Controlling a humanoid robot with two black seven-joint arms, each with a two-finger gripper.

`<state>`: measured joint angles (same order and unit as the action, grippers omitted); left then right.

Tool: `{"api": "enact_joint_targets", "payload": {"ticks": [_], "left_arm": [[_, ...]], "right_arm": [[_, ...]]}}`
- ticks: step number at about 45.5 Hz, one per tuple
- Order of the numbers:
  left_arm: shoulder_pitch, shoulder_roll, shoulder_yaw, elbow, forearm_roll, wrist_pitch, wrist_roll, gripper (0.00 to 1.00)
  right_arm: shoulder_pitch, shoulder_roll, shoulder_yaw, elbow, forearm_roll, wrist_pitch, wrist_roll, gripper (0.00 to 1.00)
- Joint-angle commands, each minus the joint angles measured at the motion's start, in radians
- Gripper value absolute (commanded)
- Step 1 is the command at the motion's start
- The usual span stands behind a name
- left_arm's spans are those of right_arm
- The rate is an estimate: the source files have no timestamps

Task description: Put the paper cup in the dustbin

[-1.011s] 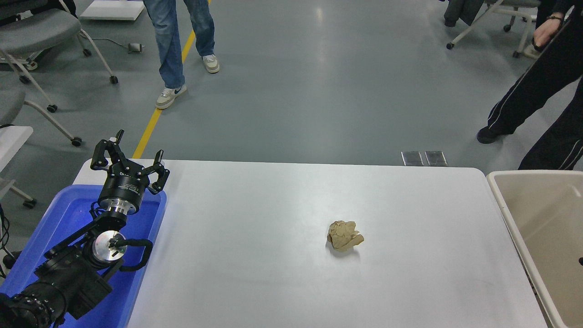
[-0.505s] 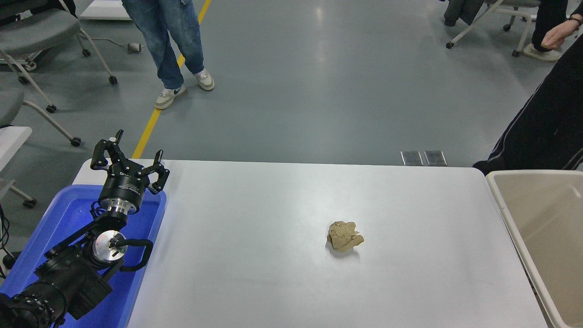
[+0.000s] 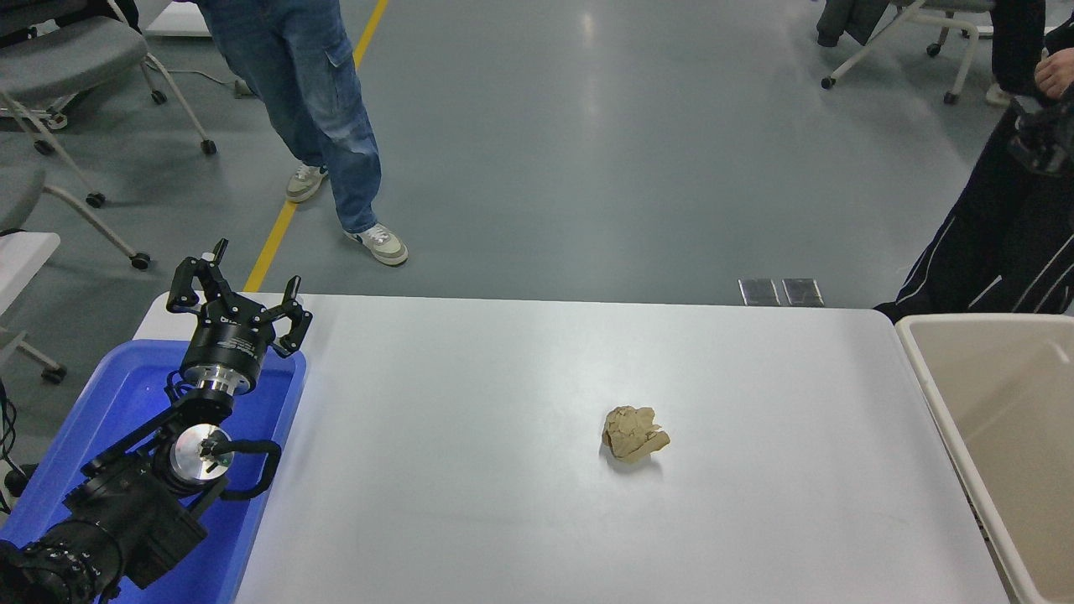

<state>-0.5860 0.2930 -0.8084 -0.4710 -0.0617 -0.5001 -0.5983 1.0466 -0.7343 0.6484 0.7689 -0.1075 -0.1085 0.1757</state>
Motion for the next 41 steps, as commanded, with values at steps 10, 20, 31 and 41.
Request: {"api": "enact_joint_targets", "payload": {"ticks": [10,20,31,41], "left_arm": [[0.000,0.000,0.000,0.000,0.000,0.000,0.000,1.00],[0.000,0.000,0.000,0.000,0.000,0.000,0.000,1.00],[0.000,0.000,0.000,0.000,-0.001,0.000,0.000,1.00],[0.000,0.000,0.000,0.000,0.000,0.000,0.000,1.00]], "right_arm": [[-0.299,0.136,0.151,0.070,-0.004,0.076,0.245,1.00],[-0.396,0.225,0.151,0.069,-0.006,0.090,0.340,1.00],[-0.479,0.300,0.149,0.055,-0.006,0.089,0.341,1.00],[-0.524,0.326,0.168,0.055,-0.004,0.089,0.341,1.00]]}}
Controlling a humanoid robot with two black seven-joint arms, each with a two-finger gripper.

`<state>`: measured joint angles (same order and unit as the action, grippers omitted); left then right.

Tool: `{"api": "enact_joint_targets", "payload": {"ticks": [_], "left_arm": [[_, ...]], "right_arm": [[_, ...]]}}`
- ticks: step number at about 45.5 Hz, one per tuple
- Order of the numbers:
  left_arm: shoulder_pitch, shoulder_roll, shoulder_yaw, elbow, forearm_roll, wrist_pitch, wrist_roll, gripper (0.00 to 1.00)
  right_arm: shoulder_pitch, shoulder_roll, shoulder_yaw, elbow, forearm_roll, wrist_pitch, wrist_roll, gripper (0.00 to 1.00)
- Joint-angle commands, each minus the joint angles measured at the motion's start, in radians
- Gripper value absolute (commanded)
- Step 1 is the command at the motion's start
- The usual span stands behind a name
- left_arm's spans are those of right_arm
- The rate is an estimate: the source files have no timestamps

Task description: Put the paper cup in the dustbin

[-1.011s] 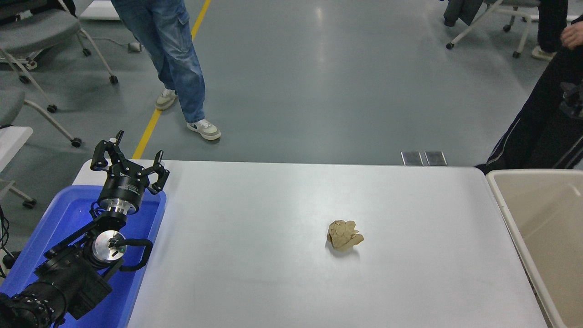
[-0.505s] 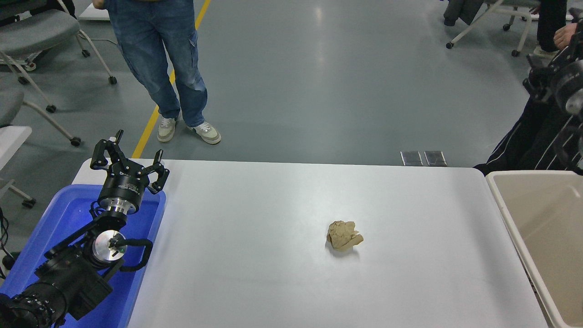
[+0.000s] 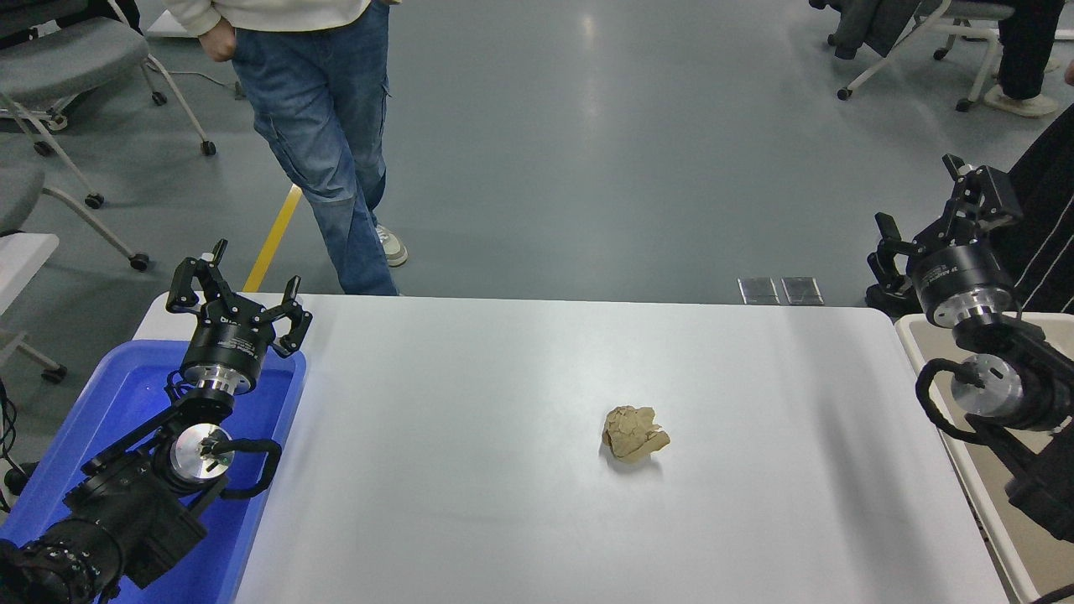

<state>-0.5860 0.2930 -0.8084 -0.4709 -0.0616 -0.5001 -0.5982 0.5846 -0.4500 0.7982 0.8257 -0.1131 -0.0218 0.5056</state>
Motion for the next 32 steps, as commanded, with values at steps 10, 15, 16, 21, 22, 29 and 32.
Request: {"api": "enact_joint_targets", "payload": {"ticks": [10,15,16,21,22,29,32], "left_arm": [[0.000,0.000,0.000,0.000,0.000,0.000,0.000,1.00],[0.000,0.000,0.000,0.000,0.000,0.000,0.000,1.00],[0.000,0.000,0.000,0.000,0.000,0.000,0.000,1.00],[0.000,0.000,0.000,0.000,0.000,0.000,0.000,1.00],[0.000,0.000,0.000,0.000,0.000,0.000,0.000,1.00],[0.000,0.000,0.000,0.000,0.000,0.000,0.000,1.00],[0.000,0.000,0.000,0.000,-0.001,0.000,0.000,1.00]], "right_arm": [[-0.072,0.039,0.021,-0.002,0.001,0.003,0.011,1.00],[-0.072,0.039,0.021,-0.002,0.001,0.003,0.011,1.00],[-0.072,0.039,0.021,-0.002,0.001,0.003,0.011,1.00],[-0.072,0.039,0.021,-0.002,0.000,0.003,0.011,1.00],[-0.072,0.039,0.021,-0.002,0.000,0.003,0.011,1.00],[-0.072,0.039,0.021,-0.002,0.000,0.003,0.011,1.00],[-0.072,0.039,0.021,-0.002,0.000,0.003,0.011,1.00]]}}
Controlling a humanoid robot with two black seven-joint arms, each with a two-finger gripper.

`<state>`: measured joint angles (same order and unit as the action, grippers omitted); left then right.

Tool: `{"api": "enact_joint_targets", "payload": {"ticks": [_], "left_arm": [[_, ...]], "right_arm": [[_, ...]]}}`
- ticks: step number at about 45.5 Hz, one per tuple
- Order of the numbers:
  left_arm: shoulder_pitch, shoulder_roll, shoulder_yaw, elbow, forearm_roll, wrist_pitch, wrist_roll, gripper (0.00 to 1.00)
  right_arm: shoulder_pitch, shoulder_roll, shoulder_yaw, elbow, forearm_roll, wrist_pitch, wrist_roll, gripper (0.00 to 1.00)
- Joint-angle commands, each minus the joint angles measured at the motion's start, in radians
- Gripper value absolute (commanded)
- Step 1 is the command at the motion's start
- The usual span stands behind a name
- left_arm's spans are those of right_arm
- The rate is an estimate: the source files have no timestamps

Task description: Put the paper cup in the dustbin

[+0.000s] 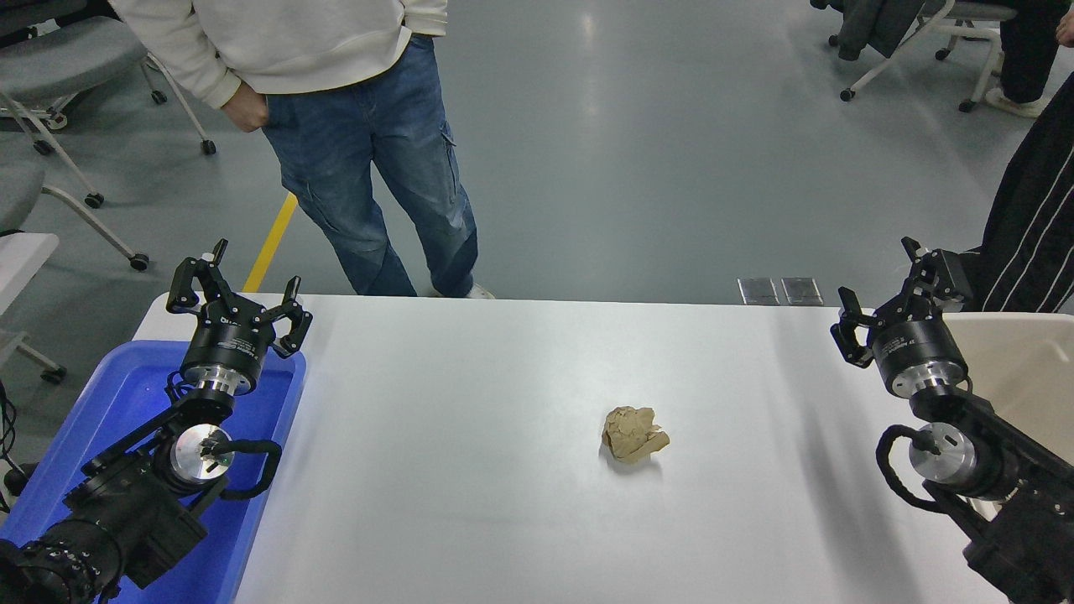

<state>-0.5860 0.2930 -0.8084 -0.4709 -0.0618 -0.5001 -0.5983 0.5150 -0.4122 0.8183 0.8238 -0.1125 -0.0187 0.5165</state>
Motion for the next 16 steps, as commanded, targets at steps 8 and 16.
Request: {"api": "enact_joint_targets", "payload": {"ticks": [8,16], "left_arm": [[0.000,0.000,0.000,0.000,0.000,0.000,0.000,1.00],[0.000,0.000,0.000,0.000,0.000,0.000,0.000,1.00]], "right_arm": [[-0.003,0.001,0.001,0.000,0.001,0.000,0.000,1.00],[-0.003,0.001,0.001,0.000,-0.001,0.000,0.000,1.00]]}}
